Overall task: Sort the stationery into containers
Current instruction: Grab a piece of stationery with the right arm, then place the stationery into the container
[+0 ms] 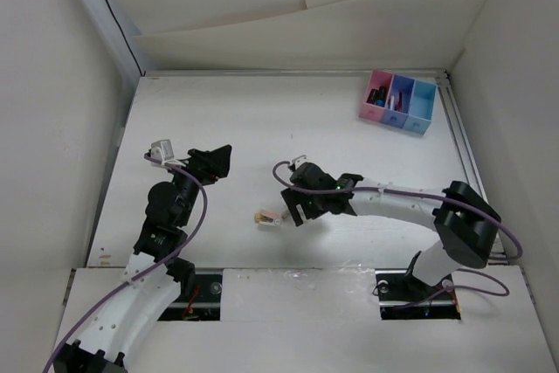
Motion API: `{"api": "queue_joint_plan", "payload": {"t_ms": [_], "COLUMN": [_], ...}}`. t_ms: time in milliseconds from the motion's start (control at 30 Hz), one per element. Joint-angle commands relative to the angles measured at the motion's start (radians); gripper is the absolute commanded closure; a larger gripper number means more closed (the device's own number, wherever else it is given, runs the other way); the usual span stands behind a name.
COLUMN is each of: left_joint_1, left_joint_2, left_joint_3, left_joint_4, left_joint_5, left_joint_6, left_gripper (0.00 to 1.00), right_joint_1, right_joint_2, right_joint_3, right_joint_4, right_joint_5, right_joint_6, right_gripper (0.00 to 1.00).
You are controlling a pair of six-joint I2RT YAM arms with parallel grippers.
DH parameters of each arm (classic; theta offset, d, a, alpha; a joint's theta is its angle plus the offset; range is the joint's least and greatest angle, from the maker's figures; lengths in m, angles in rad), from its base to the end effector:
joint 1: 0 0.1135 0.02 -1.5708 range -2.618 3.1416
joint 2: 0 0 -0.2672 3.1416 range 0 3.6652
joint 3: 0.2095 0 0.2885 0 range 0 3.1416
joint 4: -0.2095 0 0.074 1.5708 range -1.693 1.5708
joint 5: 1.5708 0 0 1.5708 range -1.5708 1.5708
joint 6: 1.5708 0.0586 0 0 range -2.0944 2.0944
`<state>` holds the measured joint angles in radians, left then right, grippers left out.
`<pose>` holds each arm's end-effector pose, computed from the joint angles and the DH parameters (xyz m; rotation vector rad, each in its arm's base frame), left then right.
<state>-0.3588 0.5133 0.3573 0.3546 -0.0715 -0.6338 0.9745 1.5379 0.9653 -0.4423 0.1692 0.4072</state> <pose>0.1936 -0.0681 0.2863 -0.2552 1.3936 -0.7786 0.2050 0.2844 0.1662 -0.6652 2.5061 0.3019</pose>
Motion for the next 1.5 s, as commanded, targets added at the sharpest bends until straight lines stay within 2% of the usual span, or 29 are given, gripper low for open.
{"api": "queue_joint_plan", "payload": {"t_ms": [0,100,233,300,367,400,467,500,567,600,667,867,1100,1233,1267,1467], "left_joint_1": [-0.002,-0.002,-0.002,-0.002,-0.002,-0.002,-0.002,-0.002,-0.002,-0.002,-0.002,-0.002,-0.002,-0.002,-0.002,-0.002], "left_joint_2": [-0.009,-0.009,-0.009,-0.009,-0.009,-0.009,-0.009,0.001,0.001,0.010,0.010,-0.002,0.008,0.017,0.028,0.028], "left_joint_3": [0.014,0.014,0.014,0.014,0.014,0.014,0.005,0.005,0.005,0.005,0.005,0.005,0.005,0.005,0.005,0.005], "left_joint_4": [0.040,0.040,0.040,0.040,0.040,0.040,0.049,0.049,0.049,0.049,0.049,0.049,0.061,0.061,0.061,0.070], "left_joint_5": [0.013,0.013,0.013,0.013,0.013,0.013,0.013,0.013,0.013,0.013,0.013,0.013,0.022,0.044,0.044,0.044], "left_joint_6": [0.011,0.011,0.011,0.011,0.011,0.011,0.011,0.011,0.011,0.011,0.011,0.011,0.002,0.002,0.002,0.002], "left_gripper": [0.21,0.21,0.21,0.21,0.21,0.21,0.21,0.21,0.21,0.21,0.21,0.21,0.21,0.21,0.21,0.21], "right_joint_1": [0.010,0.010,0.010,0.010,0.010,0.010,0.010,-0.002,-0.011,-0.011,-0.011,-0.069,-0.226,-0.373,-0.454,-0.664], "right_joint_2": [0.056,0.088,0.132,0.145,0.156,0.156,0.156,0.165,0.165,0.154,0.143,0.044,-0.088,-0.107,-0.107,0.019], "right_joint_3": [0.024,0.036,0.046,0.046,0.046,0.046,0.036,0.036,0.026,0.026,0.026,0.035,0.076,0.145,0.162,0.334], "right_joint_4": [-0.007,0.008,0.020,0.039,0.053,0.062,0.079,0.094,0.108,0.108,0.108,0.059,0.065,0.118,0.119,0.165], "right_joint_5": [0.019,0.019,0.029,0.038,0.038,0.038,0.026,0.026,0.012,0.003,0.003,0.036,0.050,0.108,0.118,0.280], "right_joint_6": [-0.005,-0.015,-0.015,-0.015,-0.015,-0.015,-0.024,-0.024,-0.033,-0.033,-0.033,-0.033,-0.024,-0.015,0.002,0.041], "right_gripper": [0.13,0.16,0.25,0.37,0.45,0.55,0.64,0.74,0.83,0.92,0.99,1.00,1.00,0.99,0.99,0.99]}}
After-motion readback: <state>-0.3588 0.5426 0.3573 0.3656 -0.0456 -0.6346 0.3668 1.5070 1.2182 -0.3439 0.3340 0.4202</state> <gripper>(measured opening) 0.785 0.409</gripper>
